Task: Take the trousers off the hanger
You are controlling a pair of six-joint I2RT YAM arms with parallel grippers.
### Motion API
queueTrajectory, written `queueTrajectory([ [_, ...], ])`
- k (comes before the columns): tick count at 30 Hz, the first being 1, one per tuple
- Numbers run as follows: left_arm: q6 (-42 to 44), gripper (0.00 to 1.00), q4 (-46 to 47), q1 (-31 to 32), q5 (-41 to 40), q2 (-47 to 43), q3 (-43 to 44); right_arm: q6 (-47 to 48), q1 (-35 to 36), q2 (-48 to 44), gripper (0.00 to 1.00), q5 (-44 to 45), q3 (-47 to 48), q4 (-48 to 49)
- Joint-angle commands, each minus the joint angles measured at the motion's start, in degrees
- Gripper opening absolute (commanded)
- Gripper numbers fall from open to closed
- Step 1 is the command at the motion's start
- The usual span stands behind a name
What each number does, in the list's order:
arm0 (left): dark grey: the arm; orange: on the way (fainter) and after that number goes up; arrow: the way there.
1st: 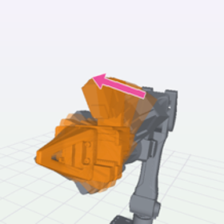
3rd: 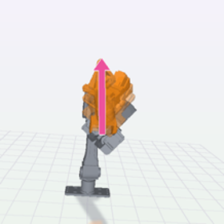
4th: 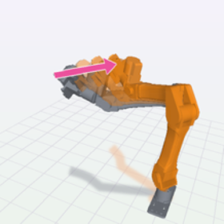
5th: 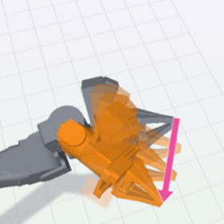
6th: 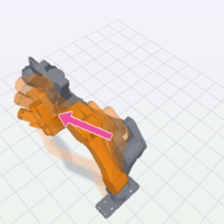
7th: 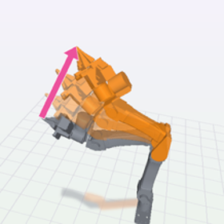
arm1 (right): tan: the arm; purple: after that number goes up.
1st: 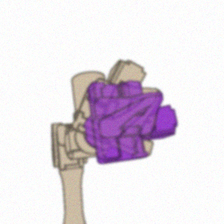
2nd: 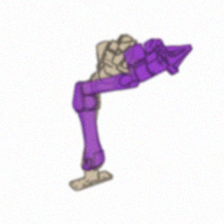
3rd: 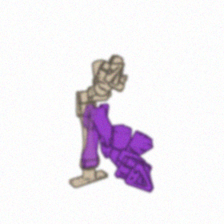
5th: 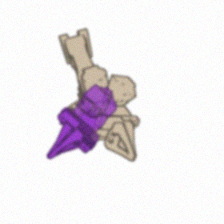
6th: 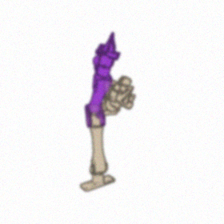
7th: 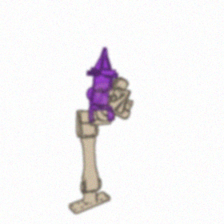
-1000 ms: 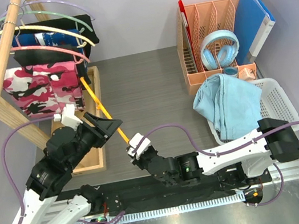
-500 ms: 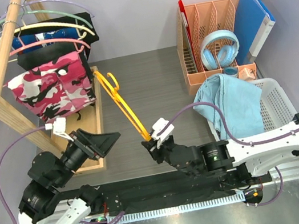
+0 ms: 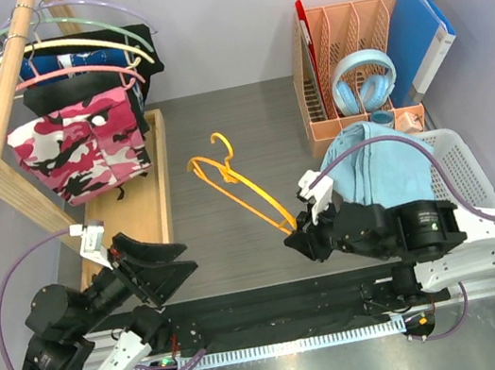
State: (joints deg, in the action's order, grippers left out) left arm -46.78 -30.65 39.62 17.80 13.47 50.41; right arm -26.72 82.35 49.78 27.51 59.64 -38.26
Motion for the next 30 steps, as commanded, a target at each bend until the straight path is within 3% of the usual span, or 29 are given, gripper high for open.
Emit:
queueTrajectory([
  [1,0.64,0.82,0.60,-0.15,6.98,-3.36,-2.33,4.12,-2.80,2.07,0.01,-14.39,6.98,-0.60],
  [8,0.20,0.83,-4.49,-0.15,6.81,-9.25,-0.49,10.46,-14.12,12.09,0.01,-33.81,12.78,9.42],
  [13,-0.59,0.83,-7.92,-0.15,5.84,-12.06,0.65,12.13,-19.23,21.31,0.01,-47.32,23.05,15.40],
  [26,-1.47,0.84,-10.22,-0.15,5.66,-14.88,2.67,13.19,-25.65,44.06,0.01,-62.04,57.50,15.85],
  [30,-1.64,0.84,-9.51,-0.15,6.63,-14.09,2.93,13.09,-26.53,50.83,0.01,-63.72,71.97,11.04],
])
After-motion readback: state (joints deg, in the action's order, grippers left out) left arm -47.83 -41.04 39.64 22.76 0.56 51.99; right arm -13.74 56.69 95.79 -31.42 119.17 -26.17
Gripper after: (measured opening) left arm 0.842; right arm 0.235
